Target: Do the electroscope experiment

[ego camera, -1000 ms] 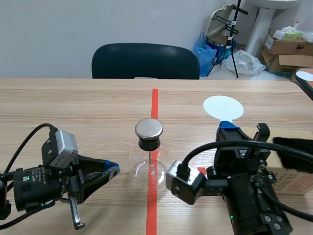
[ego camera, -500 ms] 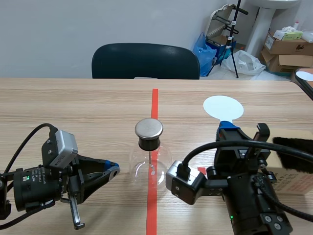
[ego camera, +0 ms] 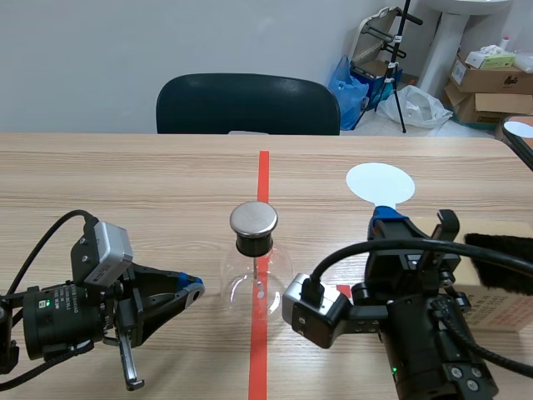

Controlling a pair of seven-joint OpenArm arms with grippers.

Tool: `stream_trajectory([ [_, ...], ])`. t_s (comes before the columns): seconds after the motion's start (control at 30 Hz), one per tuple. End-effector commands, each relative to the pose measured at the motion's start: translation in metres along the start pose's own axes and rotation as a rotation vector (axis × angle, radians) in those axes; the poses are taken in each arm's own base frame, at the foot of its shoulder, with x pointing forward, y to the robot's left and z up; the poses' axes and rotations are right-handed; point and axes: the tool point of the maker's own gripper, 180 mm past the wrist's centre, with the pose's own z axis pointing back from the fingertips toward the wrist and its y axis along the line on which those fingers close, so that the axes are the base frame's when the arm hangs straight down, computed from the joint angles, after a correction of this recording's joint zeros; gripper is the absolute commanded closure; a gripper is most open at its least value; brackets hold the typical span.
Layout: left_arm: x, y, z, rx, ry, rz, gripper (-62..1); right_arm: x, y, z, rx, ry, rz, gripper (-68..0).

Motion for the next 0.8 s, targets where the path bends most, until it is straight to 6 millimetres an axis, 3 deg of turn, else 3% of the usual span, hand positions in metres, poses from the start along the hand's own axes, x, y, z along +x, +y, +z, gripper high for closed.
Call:
stream_trajectory([
  [0.0,0.008,0.003,-0.001,0.006,-0.032,-0.003,-3.0,-0.003,-0.012,-0.005,-0.044,0.001,0.0,-1.0],
  [0.43,0.008,0.003,-0.001,0.006,-0.032,-0.003,-2.9,-0.002,-0.012,-0.005,-0.044,-0.004,0.0,-1.0],
  [0.77,0.008,0.003,-0.001,0.006,-0.032,-0.003,-2.9,0.028,-0.012,-0.002,-0.044,-0.173,0.003,-1.0],
])
